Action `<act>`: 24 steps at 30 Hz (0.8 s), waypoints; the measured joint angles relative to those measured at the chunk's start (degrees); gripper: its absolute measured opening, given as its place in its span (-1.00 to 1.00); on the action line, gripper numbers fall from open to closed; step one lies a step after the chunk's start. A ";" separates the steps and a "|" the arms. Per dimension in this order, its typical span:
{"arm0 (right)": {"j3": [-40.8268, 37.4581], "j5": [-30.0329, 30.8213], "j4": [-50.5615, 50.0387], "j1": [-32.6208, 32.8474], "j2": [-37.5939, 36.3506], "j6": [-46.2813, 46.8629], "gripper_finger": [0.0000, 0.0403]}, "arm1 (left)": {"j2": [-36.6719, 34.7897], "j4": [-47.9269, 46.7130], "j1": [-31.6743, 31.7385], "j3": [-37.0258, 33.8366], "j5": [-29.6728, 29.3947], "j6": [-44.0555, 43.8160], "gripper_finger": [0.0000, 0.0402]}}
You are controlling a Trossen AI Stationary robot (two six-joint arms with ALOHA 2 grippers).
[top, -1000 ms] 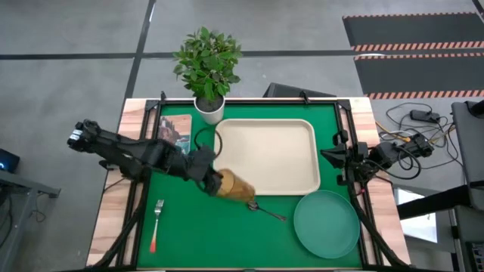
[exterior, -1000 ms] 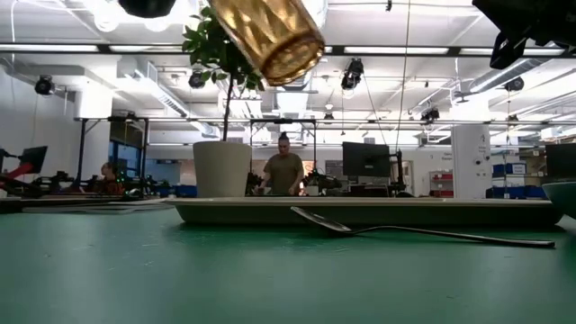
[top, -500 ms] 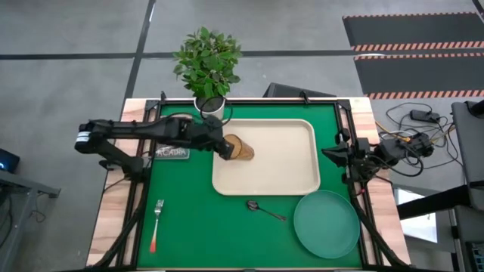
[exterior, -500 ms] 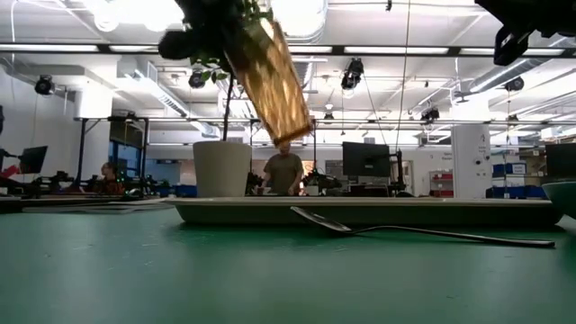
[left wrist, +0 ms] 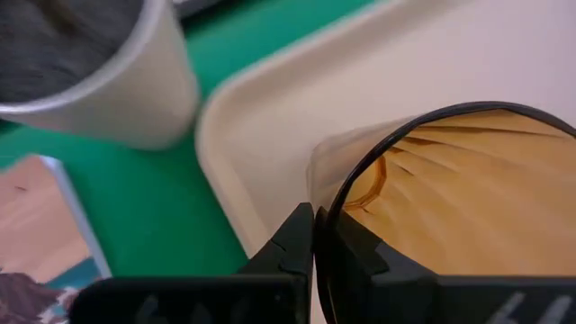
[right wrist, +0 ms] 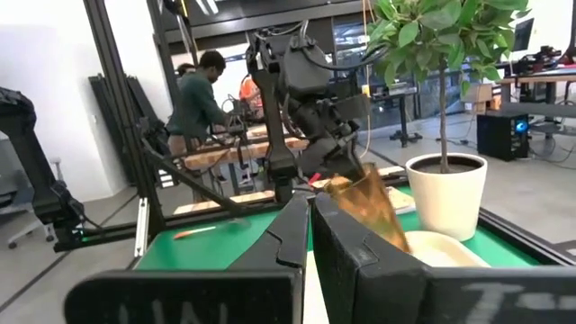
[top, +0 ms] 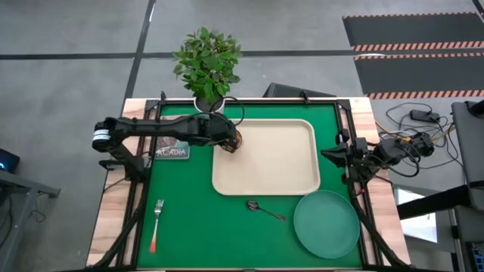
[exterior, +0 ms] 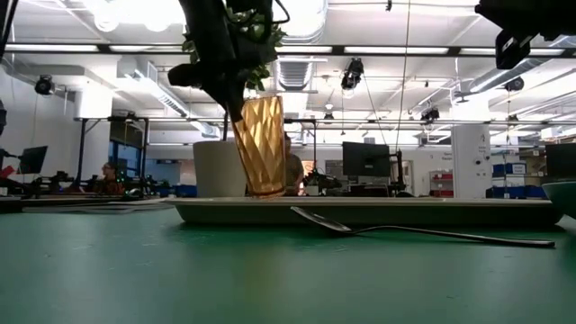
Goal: Pick and place plate/cup/fork/spoon on tray
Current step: Put the brown glass on the white serving tray
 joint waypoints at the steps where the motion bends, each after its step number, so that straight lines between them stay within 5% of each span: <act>1: 0.02 0.02 -0.06 0.00 0.00 -0.01 -0.96 | -0.14 0.00 0.02 -0.04 -1.32 -1.51 -1.00; 24: 0.01 0.00 -0.35 0.00 -0.02 0.02 -0.96 | -0.39 2.03 1.31 -3.67 -3.02 -11.02 -1.00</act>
